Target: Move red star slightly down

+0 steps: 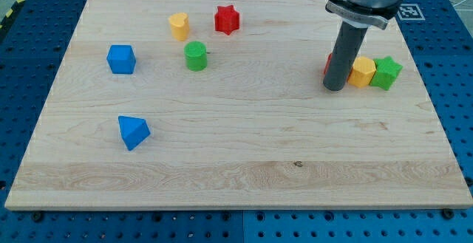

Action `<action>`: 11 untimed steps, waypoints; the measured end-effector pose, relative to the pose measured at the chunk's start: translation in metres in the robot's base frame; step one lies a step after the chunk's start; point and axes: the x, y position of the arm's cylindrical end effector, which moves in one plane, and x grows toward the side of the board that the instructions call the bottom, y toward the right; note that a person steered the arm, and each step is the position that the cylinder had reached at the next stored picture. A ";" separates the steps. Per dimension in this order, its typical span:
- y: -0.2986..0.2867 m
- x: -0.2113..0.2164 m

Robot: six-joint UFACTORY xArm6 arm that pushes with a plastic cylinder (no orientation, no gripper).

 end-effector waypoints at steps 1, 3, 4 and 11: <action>-0.022 0.000; -0.083 0.000; -0.090 0.000; -0.188 -0.192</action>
